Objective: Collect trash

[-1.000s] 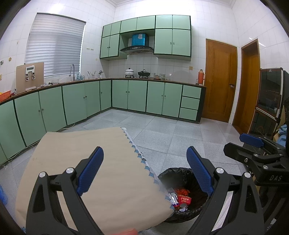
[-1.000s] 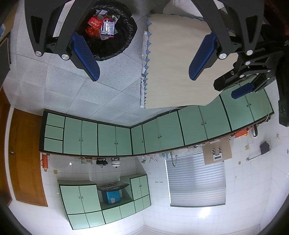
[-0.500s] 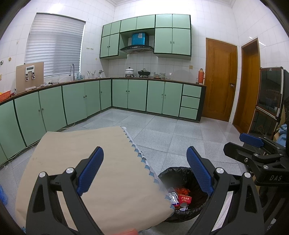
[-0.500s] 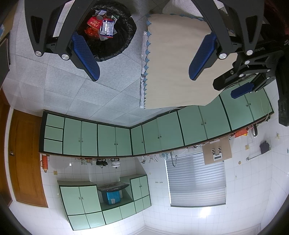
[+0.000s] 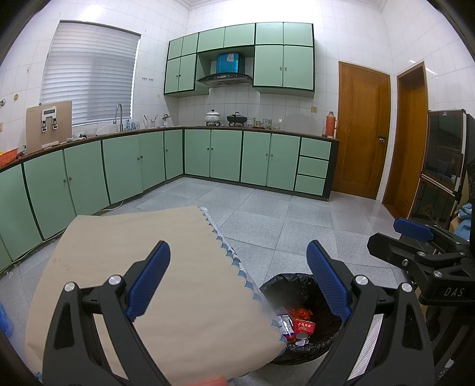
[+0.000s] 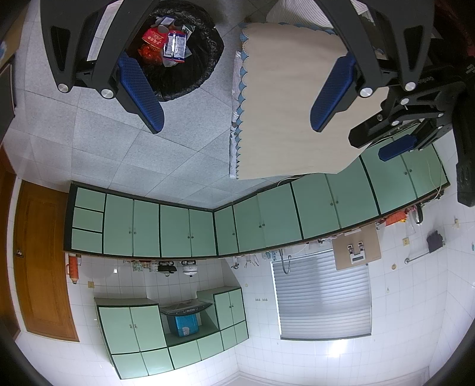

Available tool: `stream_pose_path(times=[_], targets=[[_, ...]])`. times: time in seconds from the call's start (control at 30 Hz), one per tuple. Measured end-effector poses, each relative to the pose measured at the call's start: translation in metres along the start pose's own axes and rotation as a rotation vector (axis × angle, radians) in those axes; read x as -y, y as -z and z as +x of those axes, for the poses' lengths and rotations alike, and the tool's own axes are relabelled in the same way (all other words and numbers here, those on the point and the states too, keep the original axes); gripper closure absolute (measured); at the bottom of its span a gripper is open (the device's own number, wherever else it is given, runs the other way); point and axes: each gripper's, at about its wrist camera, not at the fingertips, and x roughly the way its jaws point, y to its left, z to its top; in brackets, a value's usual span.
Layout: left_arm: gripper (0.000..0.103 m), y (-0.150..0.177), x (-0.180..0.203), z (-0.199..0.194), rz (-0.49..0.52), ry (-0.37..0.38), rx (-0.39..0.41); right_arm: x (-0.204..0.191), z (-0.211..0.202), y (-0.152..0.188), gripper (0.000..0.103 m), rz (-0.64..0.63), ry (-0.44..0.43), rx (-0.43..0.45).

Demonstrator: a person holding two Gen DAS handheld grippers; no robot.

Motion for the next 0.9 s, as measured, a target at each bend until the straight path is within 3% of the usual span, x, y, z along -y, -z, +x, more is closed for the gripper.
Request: stream_pose_path(times=[0.9], targets=[[0.013, 0.0058, -0.0012, 0.0077, -0.007, 0.004, -0.013, -0.0031, 0.0036, 0.0036, 0.006, 0.001, 0.005, -0.008]])
